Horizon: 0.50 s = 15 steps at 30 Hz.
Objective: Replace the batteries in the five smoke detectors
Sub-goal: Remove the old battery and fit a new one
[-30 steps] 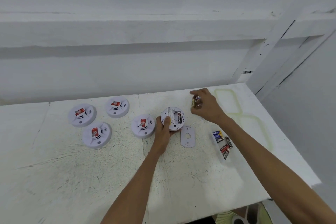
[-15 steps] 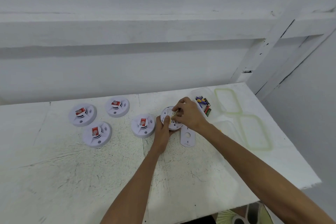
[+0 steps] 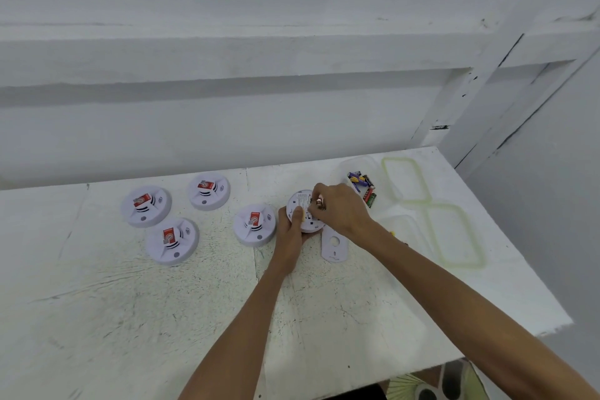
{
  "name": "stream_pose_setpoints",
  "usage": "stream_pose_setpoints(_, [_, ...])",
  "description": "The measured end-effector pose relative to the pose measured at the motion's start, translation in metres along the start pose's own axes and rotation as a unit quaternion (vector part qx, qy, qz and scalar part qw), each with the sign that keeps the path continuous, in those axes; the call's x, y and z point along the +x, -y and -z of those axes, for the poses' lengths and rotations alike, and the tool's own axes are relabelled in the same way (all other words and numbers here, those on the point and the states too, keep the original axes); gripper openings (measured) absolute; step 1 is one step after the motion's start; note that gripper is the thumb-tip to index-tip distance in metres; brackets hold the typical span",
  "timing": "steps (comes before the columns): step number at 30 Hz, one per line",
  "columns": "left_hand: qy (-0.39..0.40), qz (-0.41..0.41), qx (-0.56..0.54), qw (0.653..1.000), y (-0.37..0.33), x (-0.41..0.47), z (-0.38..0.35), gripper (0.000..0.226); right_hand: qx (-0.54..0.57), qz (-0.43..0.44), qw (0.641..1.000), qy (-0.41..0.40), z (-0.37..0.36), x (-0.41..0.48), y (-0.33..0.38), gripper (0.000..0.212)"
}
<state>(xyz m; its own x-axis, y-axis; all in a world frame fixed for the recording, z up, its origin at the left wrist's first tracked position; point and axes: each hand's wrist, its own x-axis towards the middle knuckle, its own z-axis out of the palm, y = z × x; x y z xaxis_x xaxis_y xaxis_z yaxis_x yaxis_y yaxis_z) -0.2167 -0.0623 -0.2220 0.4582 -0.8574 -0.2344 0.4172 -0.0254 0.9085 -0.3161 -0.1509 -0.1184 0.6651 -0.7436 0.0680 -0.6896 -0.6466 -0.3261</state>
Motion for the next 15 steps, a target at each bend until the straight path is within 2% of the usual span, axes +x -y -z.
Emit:
stream_pose_setpoints(6, [-0.005, 0.000, -0.010, 1.000, -0.001, -0.001, 0.000, 0.033, 0.078, 0.028, 0.995, 0.048, -0.009, -0.006, -0.004, 0.025])
stream_pose_setpoints(9, [0.001, 0.007, -0.019, 1.000, -0.001, 0.000, 0.001, 0.034, 0.093, 0.044, 0.991, 0.088, -0.005, -0.002, -0.014, 0.035])
stream_pose_setpoints(13, [0.005, 0.015, -0.030, 0.999, 0.000, 0.002, 0.001, 0.036, 0.114, 0.022, 0.986, 0.120, -0.001, 0.006, -0.025, 0.042])
stream_pose_setpoints(15, [-0.001, 0.027, -0.055, 0.998, 0.001, 0.003, 0.002, 0.035, 0.135, -0.007, 0.985, 0.111, -0.004, 0.007, -0.026, 0.055])
